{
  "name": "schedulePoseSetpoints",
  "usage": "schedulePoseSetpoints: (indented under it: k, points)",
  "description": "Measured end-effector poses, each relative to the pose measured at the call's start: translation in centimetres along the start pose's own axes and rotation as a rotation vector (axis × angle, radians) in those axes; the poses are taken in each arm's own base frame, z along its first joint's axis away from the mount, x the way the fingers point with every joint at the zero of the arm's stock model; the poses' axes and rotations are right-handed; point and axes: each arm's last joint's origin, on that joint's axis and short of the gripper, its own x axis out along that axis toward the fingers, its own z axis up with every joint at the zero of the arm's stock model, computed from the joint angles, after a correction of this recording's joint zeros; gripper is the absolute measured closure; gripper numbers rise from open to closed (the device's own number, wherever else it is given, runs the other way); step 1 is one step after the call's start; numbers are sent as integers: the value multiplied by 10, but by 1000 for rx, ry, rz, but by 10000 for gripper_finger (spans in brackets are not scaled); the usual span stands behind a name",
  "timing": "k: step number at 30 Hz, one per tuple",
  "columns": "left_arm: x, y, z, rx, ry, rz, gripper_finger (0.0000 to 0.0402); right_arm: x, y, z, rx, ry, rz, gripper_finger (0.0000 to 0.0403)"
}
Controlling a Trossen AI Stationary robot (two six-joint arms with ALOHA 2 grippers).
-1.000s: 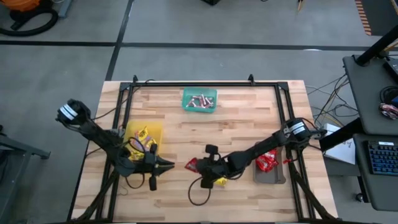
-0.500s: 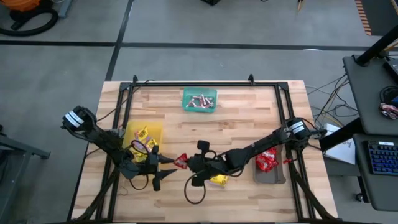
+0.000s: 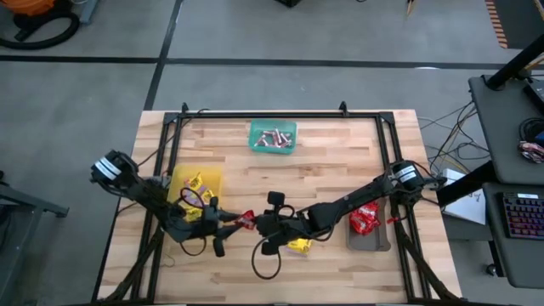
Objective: Sort candy
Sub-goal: Put the red candy into the black bin
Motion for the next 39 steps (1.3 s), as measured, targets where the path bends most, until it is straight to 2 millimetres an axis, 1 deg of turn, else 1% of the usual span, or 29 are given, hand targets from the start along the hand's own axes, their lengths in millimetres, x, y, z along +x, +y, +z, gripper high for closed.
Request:
schedulePoseSetpoints:
  k: [3, 7, 8, 14, 18, 22, 27, 32, 36, 39]
  points:
    - [5, -2, -2, 7, -4, 17, 323, 0, 0, 0, -8, 0, 0, 390]
    - [9, -8, -4, 35, -9, 28, 383, 0, 0, 0, -13, 3, 1, 384]
    - [10, -8, -4, 36, -12, 30, 391, 0, 0, 0, -18, 3, 1, 384]
    - [10, -10, -2, 49, -14, 29, 397, 0, 1, -1, -20, 11, 38, 376]
    - [10, -11, 0, 42, -19, 25, 399, -2, 0, 0, -5, 17, 59, 343]
    - [6, -15, 6, 16, -34, 5, 400, -10, -5, 7, 4, 0, 66, 306]
    - [-8, -24, 21, 1, -60, -35, 401, -23, -11, 17, 16, -22, 67, 275]
    - [-24, -28, 45, 2, -107, 37, 401, -33, -18, 22, 14, -19, 63, 254]
    - [-36, -29, 69, 39, -139, 28, 401, -34, -21, 23, 7, -16, 53, 243]
    - [-45, -25, 79, 89, -122, 58, 401, -33, -24, 22, 6, -8, 47, 236]
